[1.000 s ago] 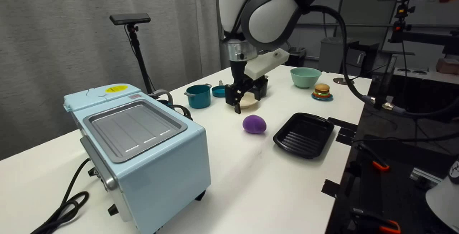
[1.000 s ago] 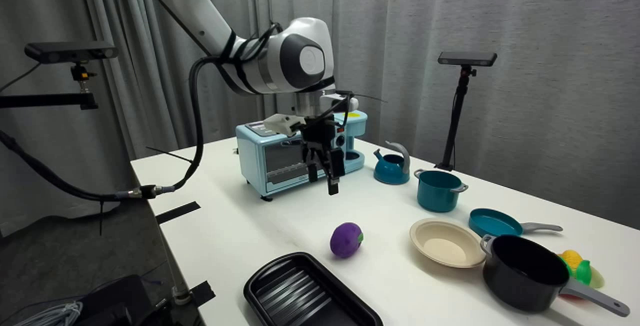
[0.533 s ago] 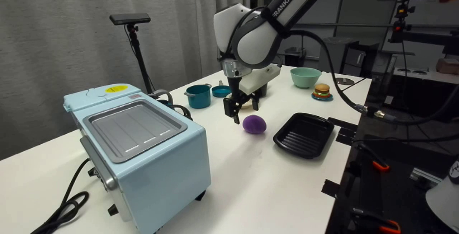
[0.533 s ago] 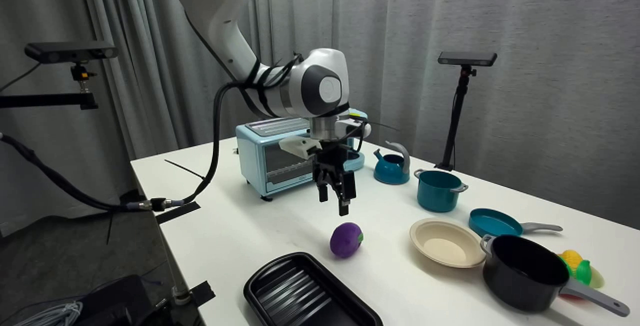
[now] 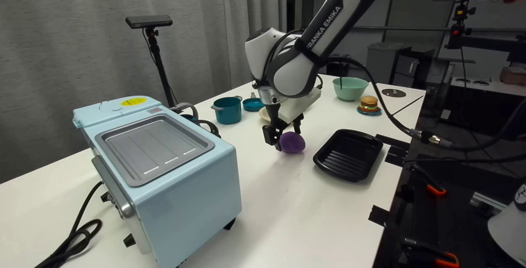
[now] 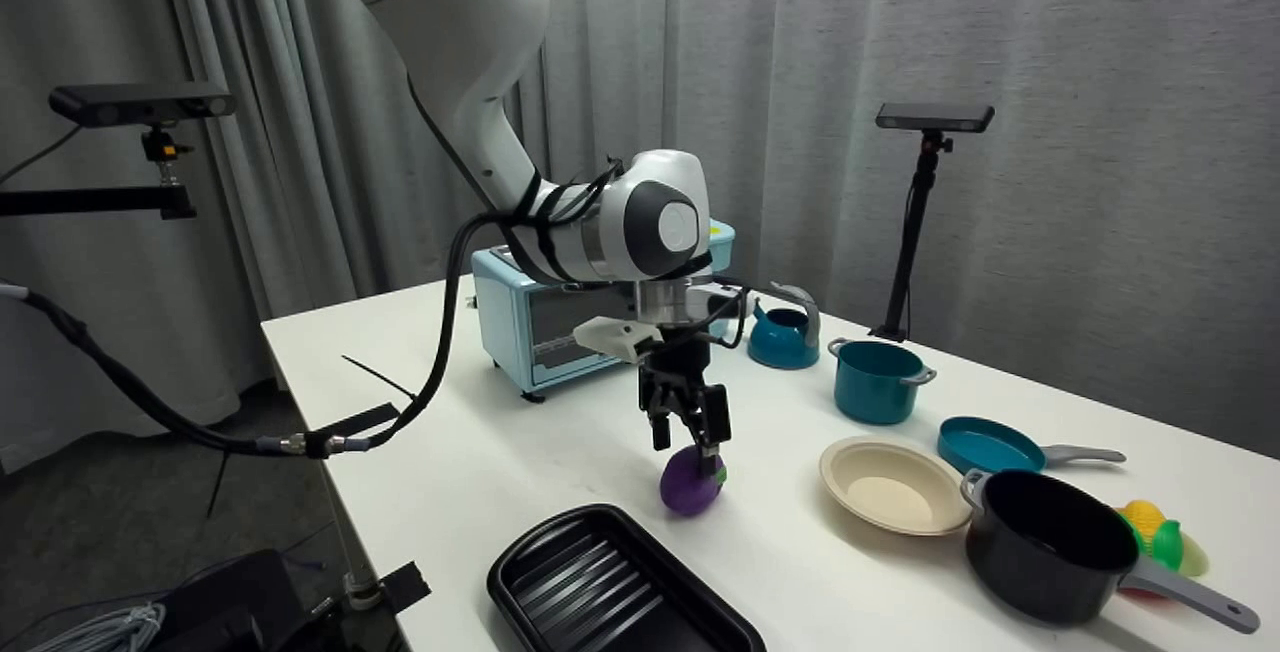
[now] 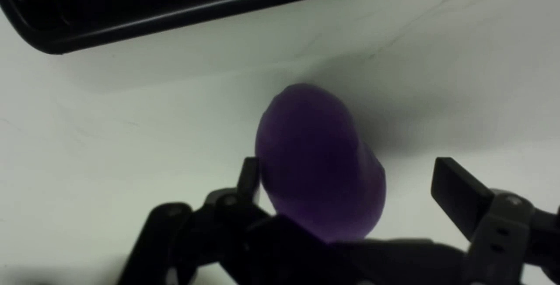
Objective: Put the purple plush toy on the cream colored plate
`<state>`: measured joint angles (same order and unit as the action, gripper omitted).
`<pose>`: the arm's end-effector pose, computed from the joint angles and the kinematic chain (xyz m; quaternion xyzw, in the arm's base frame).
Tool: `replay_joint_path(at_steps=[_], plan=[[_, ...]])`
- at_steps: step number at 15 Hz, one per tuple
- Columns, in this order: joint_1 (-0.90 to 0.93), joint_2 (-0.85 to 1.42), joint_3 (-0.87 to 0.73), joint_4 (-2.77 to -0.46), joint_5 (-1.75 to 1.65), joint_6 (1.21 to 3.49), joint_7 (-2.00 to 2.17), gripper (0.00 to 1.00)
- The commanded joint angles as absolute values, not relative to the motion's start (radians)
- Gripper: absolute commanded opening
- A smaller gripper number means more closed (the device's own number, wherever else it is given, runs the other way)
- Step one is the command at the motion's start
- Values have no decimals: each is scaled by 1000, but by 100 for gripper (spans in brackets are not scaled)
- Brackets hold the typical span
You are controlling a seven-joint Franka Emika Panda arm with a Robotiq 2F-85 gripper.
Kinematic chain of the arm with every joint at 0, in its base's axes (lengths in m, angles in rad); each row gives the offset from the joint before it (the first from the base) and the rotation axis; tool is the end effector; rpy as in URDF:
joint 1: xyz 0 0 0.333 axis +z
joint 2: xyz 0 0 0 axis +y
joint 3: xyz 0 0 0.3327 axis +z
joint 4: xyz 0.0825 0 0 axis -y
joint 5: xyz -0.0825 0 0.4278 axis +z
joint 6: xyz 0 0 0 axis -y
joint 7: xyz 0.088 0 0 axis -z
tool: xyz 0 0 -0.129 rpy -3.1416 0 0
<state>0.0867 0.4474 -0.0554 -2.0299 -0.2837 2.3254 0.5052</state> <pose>0.6157 0.0093 0.1719 0.9830 -0.1282 -0.0446 0.1237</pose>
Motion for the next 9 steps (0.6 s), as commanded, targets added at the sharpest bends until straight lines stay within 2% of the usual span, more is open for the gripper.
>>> replay_joint_path(at_steps=[1,6,9], plan=[[120,498,-100,-2006,-325,2366,499,74],[132,517,-121,-2000,-321,2388,501,34],[135,503,-120,-1970,-304,2372,503,15]])
